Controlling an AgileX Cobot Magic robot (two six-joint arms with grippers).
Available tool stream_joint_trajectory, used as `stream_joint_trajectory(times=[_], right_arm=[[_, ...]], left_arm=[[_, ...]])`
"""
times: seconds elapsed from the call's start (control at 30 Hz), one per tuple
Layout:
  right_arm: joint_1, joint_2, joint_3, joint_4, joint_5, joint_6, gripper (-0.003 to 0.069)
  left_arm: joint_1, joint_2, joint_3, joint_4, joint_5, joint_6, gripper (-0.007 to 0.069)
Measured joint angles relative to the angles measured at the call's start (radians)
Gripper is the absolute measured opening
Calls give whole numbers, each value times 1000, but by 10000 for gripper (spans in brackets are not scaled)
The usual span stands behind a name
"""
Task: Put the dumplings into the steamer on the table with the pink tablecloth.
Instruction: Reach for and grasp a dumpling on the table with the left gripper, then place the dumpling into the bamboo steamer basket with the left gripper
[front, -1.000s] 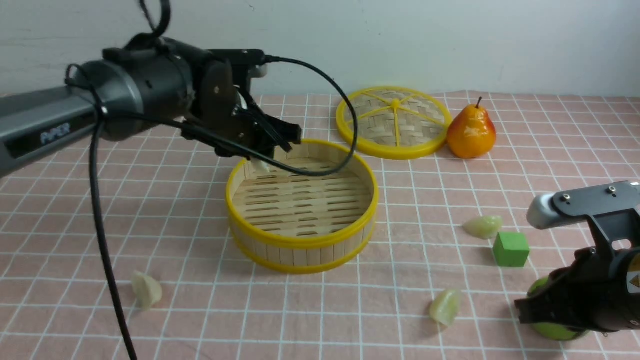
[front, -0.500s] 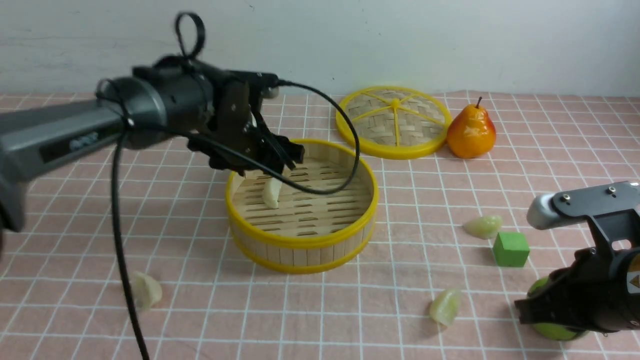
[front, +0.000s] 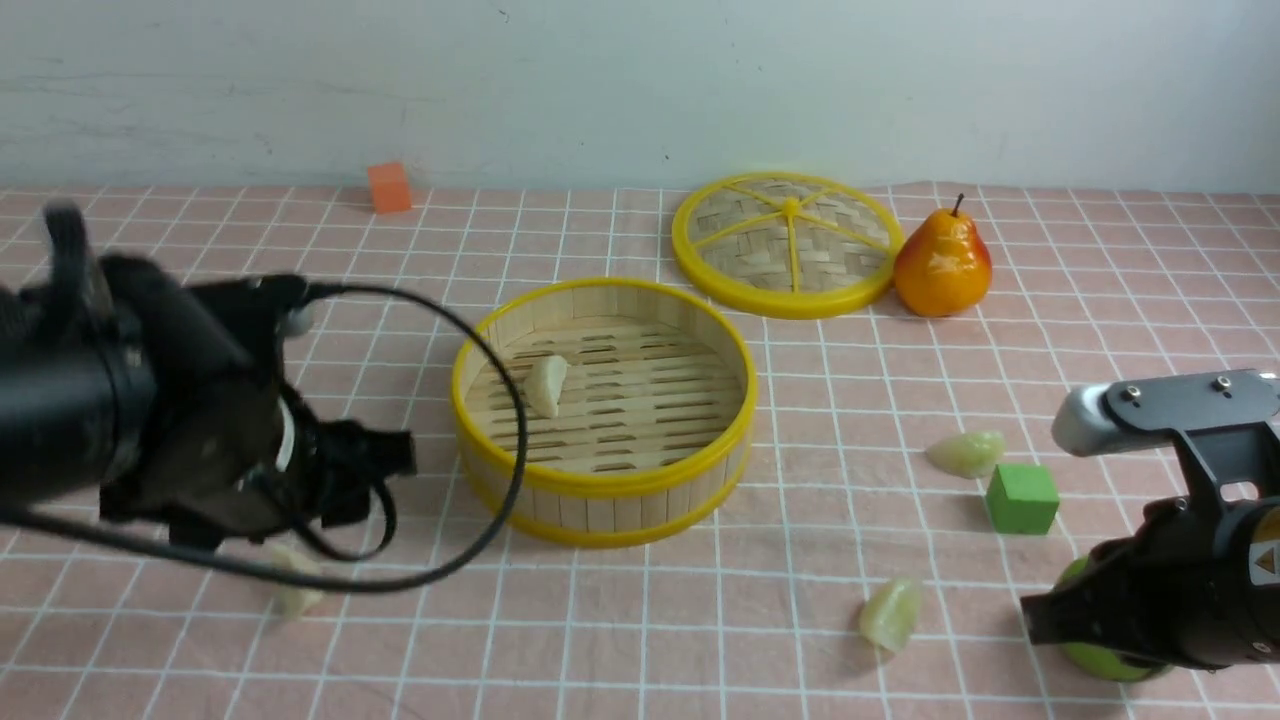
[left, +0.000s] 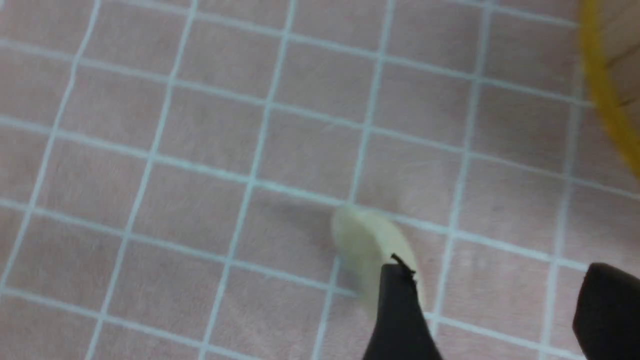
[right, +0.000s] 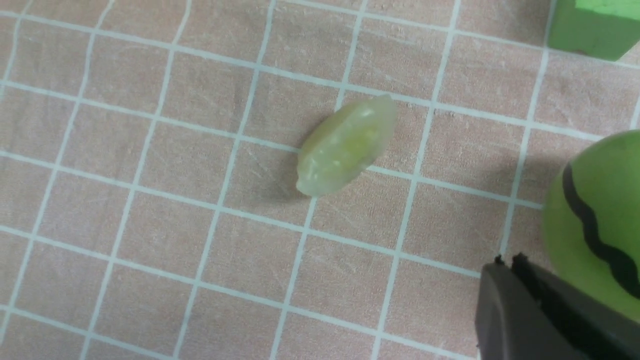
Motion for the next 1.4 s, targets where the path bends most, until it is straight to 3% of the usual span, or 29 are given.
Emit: stream_joint_trajectory(times=[0.1,0.23,0.43,0.5,0.63,0.73,0.97,1.03,1.1,1.13,1.2,1.23,1.3,1.4], right_arm=[[0,0,0,6,0,0,14],[0,0,0,6,0,0,15],[0,0,0,10,10,0,18],[0,0,0,10,19,0,20],[0,0,0,13,34,0,21],[0,0,0,13,35,0,25],[0,0,0,13,35,0,31],[0,0,0,13,28,0,31],[0,0,0,13,22,0,31],[0,0,0,13,16,0,31],[0,0,0,13,7,0,31],[0,0,0,13,7,0,31],[0,0,0,13,3,0,31],[0,0,0,13,3,0,31]], left_arm=[[0,38,55,121,-35,-176,447],[0,98,57,209,-52,-264,447],[0,203,53,244,-80,-327,413],[0,218,45,262,-84,-344,384],[0,226,29,272,-79,-332,239],[0,209,22,266,-65,-296,235],[0,47,-49,106,-99,-93,237],[-9,10,-112,-69,-116,103,237],[-19,12,-155,-154,-100,212,237],[-32,33,-223,-257,-54,370,237],[-48,74,-308,-401,8,551,237],[-48,80,-317,-401,15,570,237],[-58,162,-428,-564,83,780,237],[-59,250,-517,-644,115,898,237]])
